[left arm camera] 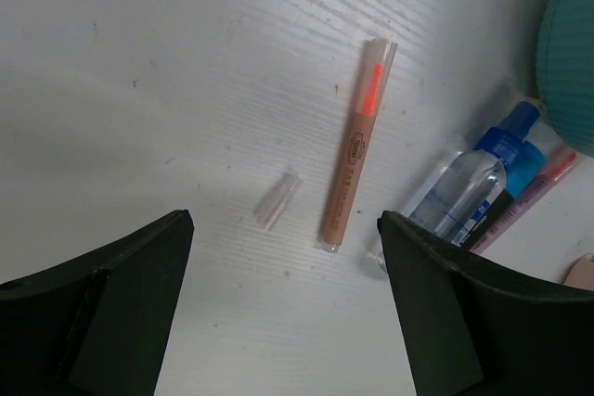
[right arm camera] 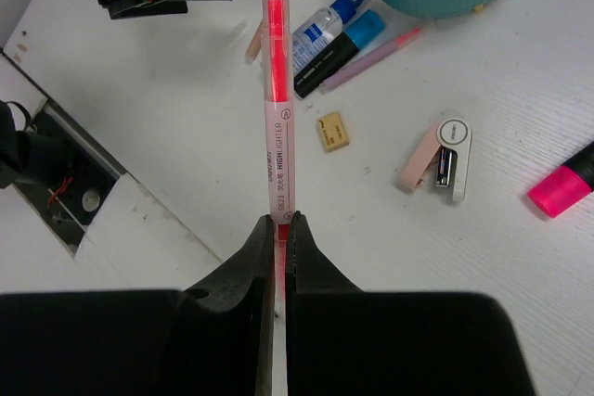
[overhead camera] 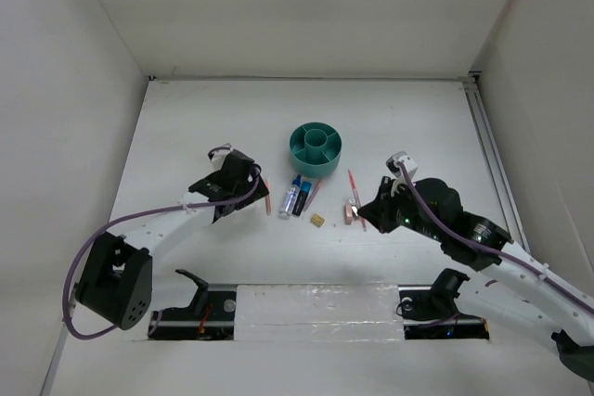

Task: Sort the stationery into containers
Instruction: Grab a piece of stationery with the left arm

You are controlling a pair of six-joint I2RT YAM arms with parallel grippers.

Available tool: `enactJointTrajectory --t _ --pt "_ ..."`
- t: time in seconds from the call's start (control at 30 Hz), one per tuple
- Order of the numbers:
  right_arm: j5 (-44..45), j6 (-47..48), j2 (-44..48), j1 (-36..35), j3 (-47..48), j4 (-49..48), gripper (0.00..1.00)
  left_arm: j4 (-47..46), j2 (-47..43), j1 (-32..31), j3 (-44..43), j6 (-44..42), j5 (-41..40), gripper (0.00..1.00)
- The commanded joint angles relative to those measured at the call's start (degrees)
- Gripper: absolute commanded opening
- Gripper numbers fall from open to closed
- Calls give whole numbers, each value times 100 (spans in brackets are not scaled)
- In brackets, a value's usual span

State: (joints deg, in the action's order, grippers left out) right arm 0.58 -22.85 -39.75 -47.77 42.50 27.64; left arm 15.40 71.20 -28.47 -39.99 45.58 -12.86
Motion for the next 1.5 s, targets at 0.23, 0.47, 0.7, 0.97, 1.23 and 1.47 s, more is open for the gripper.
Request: enactJointTrajectory --t 0.23,0.47,0.7,0.97,1.23,1.47 --pt "-84 88 169 -57 21 -347 0 -107 86 8 368 -120 117 69" --pt "-23 88 169 -57 -31 -347 0 -160 289 8 369 -172 56 64" --pt "30 35 169 -110 -31 -347 0 -160 482 8 194 -225 3 60" --pt "83 35 116 -110 -31 -347 0 -2 1044 -167 -237 -277 -208 59" --pt "83 35 168 -162 -31 -347 0 104 1291 -229 -422 -331 -208 54" --pt "83 35 291 -163 -31 -347 0 288 1344 -229 -422 -278 -339 48"
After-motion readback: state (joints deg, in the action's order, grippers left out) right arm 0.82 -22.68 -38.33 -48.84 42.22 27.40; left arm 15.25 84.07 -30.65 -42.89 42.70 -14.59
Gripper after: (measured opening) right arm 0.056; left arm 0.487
